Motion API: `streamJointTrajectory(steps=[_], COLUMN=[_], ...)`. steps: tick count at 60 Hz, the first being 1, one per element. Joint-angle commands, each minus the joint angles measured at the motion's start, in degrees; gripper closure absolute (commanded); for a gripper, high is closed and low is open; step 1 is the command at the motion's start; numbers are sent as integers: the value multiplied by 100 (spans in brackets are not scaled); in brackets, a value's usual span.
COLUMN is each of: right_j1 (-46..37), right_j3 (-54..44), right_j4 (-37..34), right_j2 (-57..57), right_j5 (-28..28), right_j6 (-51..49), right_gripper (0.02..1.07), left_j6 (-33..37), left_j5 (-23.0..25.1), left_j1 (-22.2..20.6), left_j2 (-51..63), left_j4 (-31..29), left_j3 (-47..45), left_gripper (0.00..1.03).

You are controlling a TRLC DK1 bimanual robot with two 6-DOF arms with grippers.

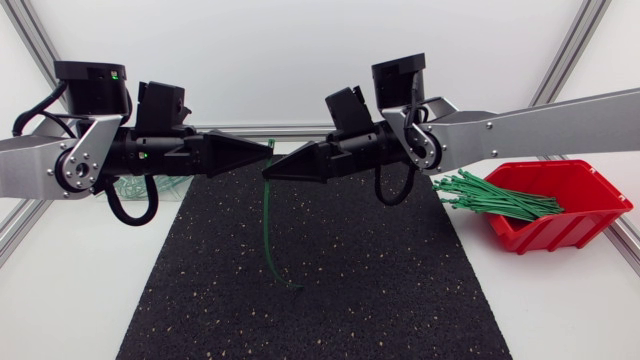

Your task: Take a green cable tie from the red box, thread the tail through the head to close it, then place it in the transparent bin on the left.

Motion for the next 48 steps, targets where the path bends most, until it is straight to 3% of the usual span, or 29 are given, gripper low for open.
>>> streamJointTrajectory(steps=[1, 13, 36, 48], right_j1=[-56, -118, -118, -39], right_j3=[-96, -113, 19, 36], right_j4=[70, 8, -1038, -1091], right_j2=[-207, -268, -400, -400], right_j5=[-19, 8, 324, 421], right_j6=[113, 51, -810, -880], right_gripper=[101, 101, 101, 101], left_j6=[-83, -83, -74, -74], left_j5=[-2, -2, -11, -11], left_j1=[-29, 24, 85, 76], left_j2=[-63, -98, -169, -204], left_j4=[-10, -19, -63, -89], left_j3=[-173, -191, -200, -200], left_gripper=[99, 99, 99, 99])
